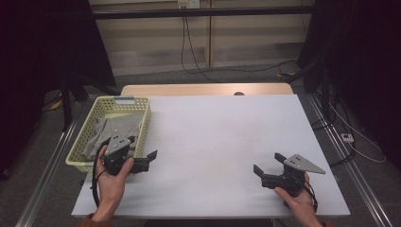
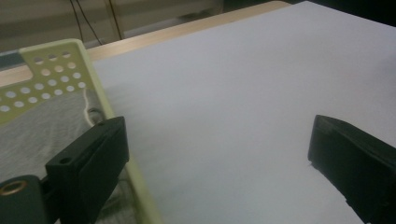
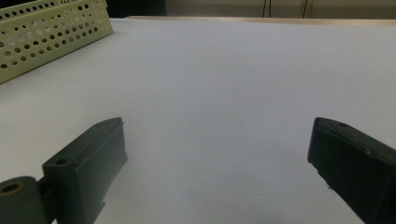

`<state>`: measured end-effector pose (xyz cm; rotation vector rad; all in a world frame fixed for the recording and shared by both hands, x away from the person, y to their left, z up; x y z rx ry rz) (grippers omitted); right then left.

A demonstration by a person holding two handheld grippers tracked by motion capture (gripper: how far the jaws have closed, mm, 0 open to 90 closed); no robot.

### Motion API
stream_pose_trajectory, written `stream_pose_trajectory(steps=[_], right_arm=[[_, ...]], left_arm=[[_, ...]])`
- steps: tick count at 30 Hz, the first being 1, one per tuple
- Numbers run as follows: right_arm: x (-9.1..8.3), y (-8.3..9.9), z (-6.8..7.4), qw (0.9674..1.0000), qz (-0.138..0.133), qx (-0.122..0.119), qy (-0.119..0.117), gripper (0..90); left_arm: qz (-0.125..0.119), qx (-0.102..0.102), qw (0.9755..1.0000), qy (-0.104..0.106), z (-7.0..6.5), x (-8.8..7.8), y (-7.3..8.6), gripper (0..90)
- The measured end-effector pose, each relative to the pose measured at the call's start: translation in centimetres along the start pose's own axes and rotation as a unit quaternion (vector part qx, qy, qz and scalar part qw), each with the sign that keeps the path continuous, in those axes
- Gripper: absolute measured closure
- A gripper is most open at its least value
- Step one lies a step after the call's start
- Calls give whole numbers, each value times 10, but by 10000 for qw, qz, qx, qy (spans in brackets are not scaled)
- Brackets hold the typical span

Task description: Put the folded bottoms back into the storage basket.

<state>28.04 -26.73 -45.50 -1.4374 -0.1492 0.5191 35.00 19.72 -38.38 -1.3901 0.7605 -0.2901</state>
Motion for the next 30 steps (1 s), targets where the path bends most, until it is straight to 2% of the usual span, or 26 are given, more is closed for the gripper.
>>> stream_pose_trajectory(steps=[7, 10, 13, 16, 23, 30], right_arm=[[0, 0, 0, 10000, -4, -8, -9, 40], [0, 0, 0, 10000, -3, -6, -14, 40], [0, 0, 0, 10000, 3, -1, -18, 40], [0, 0, 0, 10000, -4, -5, -26, 40], [0, 0, 0, 10000, 1, -9, -33, 40], [0, 0, 0, 10000, 7, -3, -40, 40]], left_arm=[[32, 167, 9998, 130, -11, 12, -4, 50], [-13, 167, 9994, 293, -17, 18, -6, 47], [76, 283, 9990, 324, -24, 24, -6, 48], [-9, 251, 9989, 387, -28, 28, -6, 49], [32, 351, 9984, 434, -39, 38, -2, 52], [99, 290, 9981, 544, -45, 47, 9, 52]])
Point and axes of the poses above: each handheld gripper's, and its own axes: x roughly forward along the jaws, y roughly out of its underside, z roughly to its left, the point moved 1 cm from there along x, roughly forward along the jaws, and after that the axes turned 10 degrees about -z, right-handed, at the moved point
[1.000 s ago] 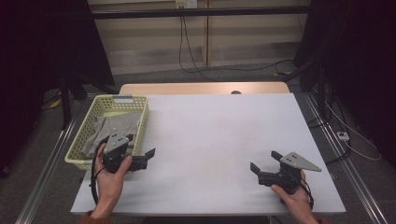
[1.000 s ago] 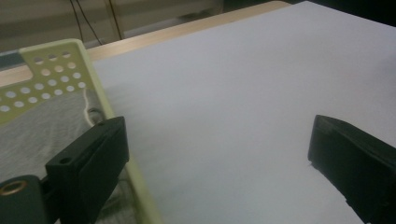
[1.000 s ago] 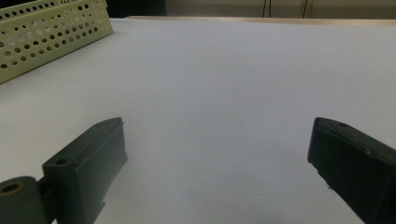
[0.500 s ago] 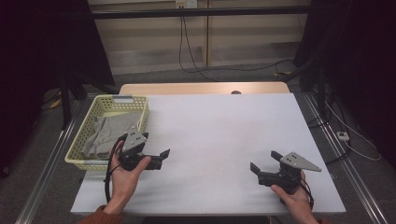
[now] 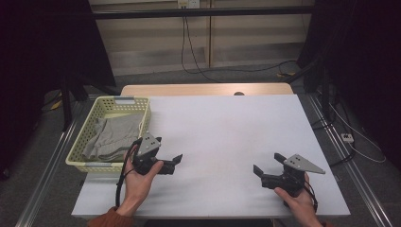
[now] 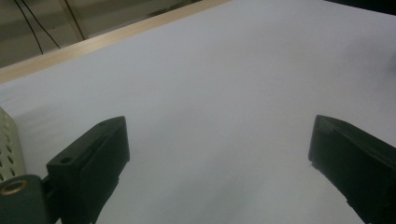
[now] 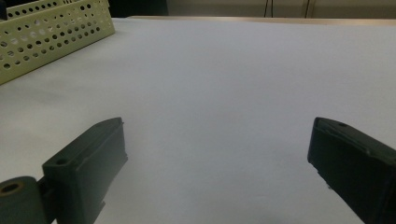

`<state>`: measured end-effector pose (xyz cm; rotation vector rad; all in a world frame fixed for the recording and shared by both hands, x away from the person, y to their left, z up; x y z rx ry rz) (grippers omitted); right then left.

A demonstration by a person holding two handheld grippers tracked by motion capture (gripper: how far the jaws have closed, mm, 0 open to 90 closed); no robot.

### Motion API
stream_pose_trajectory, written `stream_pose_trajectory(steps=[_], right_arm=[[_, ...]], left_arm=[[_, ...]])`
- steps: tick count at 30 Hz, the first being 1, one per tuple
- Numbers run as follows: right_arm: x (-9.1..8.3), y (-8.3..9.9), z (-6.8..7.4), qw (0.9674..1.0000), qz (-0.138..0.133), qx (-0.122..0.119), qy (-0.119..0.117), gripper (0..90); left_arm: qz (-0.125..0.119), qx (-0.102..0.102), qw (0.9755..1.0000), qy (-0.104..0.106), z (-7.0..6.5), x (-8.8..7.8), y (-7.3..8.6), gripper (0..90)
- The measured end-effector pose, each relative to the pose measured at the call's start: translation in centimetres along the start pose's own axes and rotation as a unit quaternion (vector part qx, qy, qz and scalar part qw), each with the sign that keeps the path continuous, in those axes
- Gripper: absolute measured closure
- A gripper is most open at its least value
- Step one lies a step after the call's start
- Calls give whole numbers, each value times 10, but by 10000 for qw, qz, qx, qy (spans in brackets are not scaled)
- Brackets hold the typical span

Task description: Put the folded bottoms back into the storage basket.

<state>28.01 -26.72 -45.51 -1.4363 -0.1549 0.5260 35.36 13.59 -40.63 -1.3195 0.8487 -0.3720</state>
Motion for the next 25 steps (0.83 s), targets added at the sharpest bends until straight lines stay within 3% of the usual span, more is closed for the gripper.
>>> stream_pose_trajectory(steps=[10, 15, 25], right_arm=[[0, 0, 0, 10000, 4, 0, -6, 40], [0, 0, 1, 10000, -9, -1, -14, 40], [-1, -1, -1, 10000, -37, 19, -2, 40]], left_arm=[[49, -83, 10000, -7, -4, 2, 25, 54], [100, -320, 9994, 54, -6, 1, 38, 54], [70, -387, 9992, 13, -3, -3, 43, 50]])
Point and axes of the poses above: each handheld gripper's, and its own axes: x roughly forward along the jaws, y roughly out of its underside, z roughly to its left, the point moved 1 cm from there along x, roughly forward along the jaws, and after that the axes turned 10 degrees about -z, right-handed, at the moved point
